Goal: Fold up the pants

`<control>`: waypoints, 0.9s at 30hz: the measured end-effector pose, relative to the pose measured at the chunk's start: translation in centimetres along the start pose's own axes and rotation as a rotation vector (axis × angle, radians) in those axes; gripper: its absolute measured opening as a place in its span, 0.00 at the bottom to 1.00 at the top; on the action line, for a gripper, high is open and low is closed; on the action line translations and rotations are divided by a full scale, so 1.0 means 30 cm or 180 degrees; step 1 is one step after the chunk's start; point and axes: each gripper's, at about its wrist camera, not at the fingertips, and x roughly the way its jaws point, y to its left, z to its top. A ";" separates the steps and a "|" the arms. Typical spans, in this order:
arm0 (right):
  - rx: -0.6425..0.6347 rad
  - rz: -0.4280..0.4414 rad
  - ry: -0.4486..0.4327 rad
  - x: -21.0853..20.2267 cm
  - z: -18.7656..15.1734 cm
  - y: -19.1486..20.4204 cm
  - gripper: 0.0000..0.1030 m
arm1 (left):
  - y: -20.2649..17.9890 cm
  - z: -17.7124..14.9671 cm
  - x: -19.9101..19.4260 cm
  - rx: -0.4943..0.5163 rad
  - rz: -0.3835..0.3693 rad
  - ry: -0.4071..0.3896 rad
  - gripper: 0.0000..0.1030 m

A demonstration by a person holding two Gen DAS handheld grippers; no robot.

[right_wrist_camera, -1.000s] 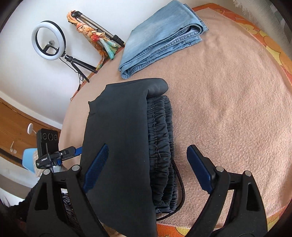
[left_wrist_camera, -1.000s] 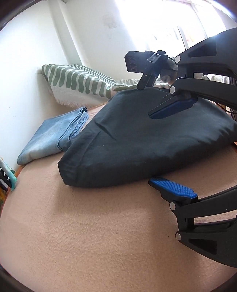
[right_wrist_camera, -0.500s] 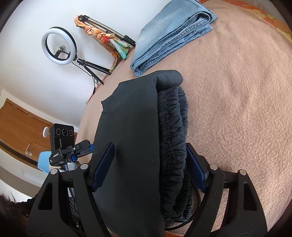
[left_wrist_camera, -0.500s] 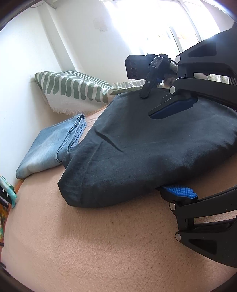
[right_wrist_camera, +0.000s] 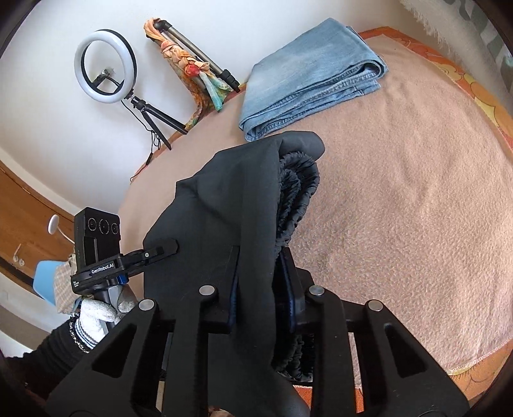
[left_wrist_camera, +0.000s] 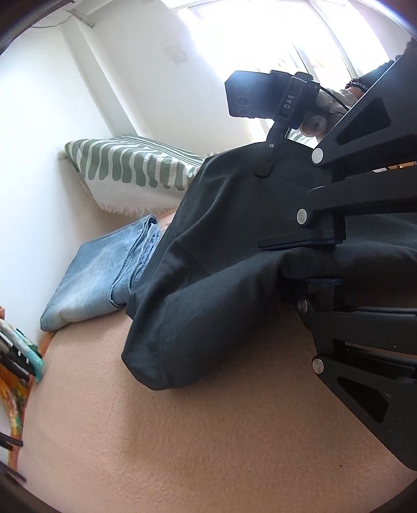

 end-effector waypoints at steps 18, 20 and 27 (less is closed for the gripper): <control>-0.0465 -0.0246 -0.0562 -0.181 0.167 0.222 0.20 | -0.197 0.198 -0.070 0.0611 -0.0063 -0.0252 0.07; -0.0468 -0.0260 -0.0642 -0.192 0.215 0.221 0.20 | -0.219 0.259 -0.057 0.0671 -0.0069 -0.0285 0.07; -0.0459 -0.0307 -0.0864 -0.201 0.425 0.192 0.20 | -0.280 0.476 0.016 0.0927 -0.0027 -0.0383 0.07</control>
